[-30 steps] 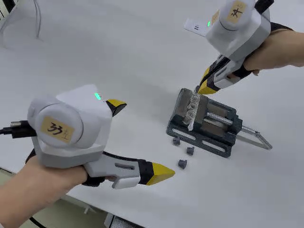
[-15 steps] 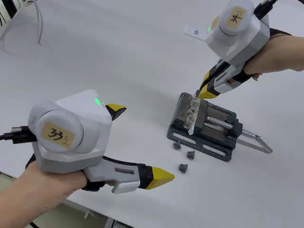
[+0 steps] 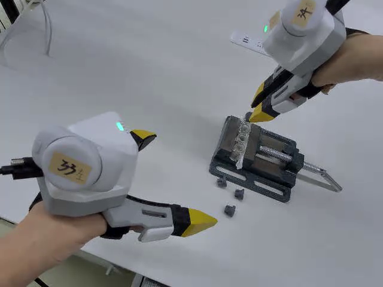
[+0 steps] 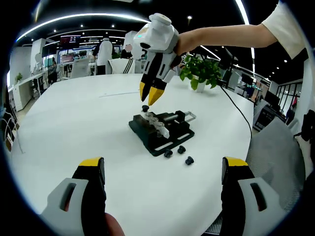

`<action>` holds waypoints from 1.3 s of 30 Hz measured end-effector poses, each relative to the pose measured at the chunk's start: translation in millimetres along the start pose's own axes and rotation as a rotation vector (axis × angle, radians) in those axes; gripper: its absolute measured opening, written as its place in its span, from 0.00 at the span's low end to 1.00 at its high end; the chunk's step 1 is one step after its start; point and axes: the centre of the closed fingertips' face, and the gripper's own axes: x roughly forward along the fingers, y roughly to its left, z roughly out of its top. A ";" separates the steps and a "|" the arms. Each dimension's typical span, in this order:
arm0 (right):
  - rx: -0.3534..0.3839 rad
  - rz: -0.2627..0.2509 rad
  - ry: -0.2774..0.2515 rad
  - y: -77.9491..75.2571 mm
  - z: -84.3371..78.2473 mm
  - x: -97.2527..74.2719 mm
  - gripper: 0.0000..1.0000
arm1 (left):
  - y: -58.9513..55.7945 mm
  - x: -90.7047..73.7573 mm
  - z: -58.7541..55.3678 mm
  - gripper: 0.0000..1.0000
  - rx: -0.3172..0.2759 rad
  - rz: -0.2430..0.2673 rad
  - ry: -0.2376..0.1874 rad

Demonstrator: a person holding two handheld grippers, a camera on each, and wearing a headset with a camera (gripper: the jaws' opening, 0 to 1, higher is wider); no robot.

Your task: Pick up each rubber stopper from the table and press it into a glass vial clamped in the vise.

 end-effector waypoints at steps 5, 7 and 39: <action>-0.008 0.023 0.006 5.3 -0.3 -1.5 0.04 | 1.2 0.5 1.2 0.99 -0.002 0.005 -0.005; -0.009 0.030 0.015 7.1 -1.8 0.8 0.02 | 1.2 0.6 1.0 0.99 -0.003 0.005 -0.005; -0.028 0.084 0.078 6.5 -6.9 13.7 0.00 | 2.3 4.4 -10.3 0.99 -0.030 0.001 0.012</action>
